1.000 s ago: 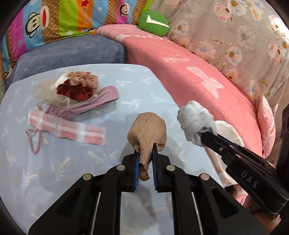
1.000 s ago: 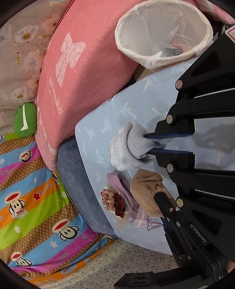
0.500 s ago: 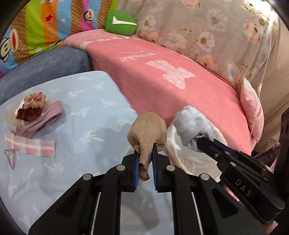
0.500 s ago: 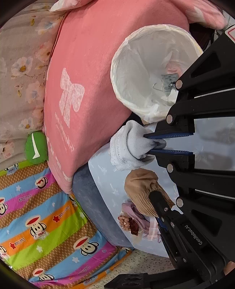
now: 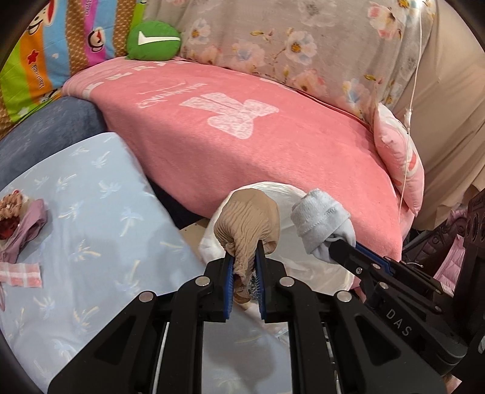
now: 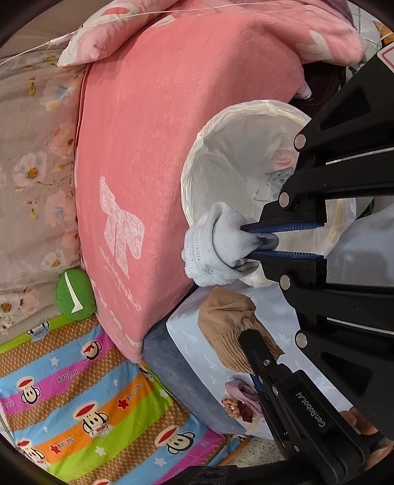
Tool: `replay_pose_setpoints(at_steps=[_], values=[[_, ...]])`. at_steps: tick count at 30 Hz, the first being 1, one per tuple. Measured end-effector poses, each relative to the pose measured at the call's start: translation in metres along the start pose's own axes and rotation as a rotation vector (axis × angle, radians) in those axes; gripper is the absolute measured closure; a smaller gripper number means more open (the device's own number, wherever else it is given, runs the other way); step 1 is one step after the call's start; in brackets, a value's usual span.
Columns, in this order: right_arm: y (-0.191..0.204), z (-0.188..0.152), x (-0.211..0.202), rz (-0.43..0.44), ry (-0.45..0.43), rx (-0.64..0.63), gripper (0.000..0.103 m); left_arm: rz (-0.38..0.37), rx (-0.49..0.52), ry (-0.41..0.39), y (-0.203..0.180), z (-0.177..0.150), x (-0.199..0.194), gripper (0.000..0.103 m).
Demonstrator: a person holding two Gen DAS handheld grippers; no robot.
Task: Collect trash
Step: 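Lift the stocking and sock with both grippers and carry them over the white bin, then open the left gripper over the bin while the right gripper releases the sock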
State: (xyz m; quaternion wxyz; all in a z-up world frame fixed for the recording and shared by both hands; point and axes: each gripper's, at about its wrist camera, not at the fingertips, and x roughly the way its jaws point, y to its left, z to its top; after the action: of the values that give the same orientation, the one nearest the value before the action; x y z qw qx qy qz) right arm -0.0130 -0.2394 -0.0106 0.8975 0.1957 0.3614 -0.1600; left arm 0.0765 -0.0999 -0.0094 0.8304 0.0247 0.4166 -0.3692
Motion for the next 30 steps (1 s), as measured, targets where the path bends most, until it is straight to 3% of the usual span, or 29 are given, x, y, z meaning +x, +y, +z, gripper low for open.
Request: replay_pose_setpoints(at_steps=[8, 10, 12, 15, 30], values=[[-0.026, -0.001, 0.001, -0.026, 0.000, 0.035, 0.092, -0.035, 0.045, 0.006, -0.030, 0.007, 0.016, 0.088], [-0.031, 0.000, 0.001, -0.029, 0.000, 0.042, 0.092, -0.034, 0.045, 0.000, -0.033, 0.007, 0.018, 0.080], [-0.034, 0.000, 0.001, -0.031, -0.001, 0.047, 0.091, -0.030, 0.044, -0.007, -0.035, 0.008, 0.019, 0.059], [-0.035, 0.000, 0.000, -0.035, -0.006, 0.049, 0.087, -0.013, 0.045, -0.026, -0.037, 0.010, 0.018, 0.045], [-0.014, 0.001, 0.002, -0.010, -0.005, 0.021, 0.082, 0.036, -0.016, -0.025, -0.014, 0.005, 0.013, 0.041]])
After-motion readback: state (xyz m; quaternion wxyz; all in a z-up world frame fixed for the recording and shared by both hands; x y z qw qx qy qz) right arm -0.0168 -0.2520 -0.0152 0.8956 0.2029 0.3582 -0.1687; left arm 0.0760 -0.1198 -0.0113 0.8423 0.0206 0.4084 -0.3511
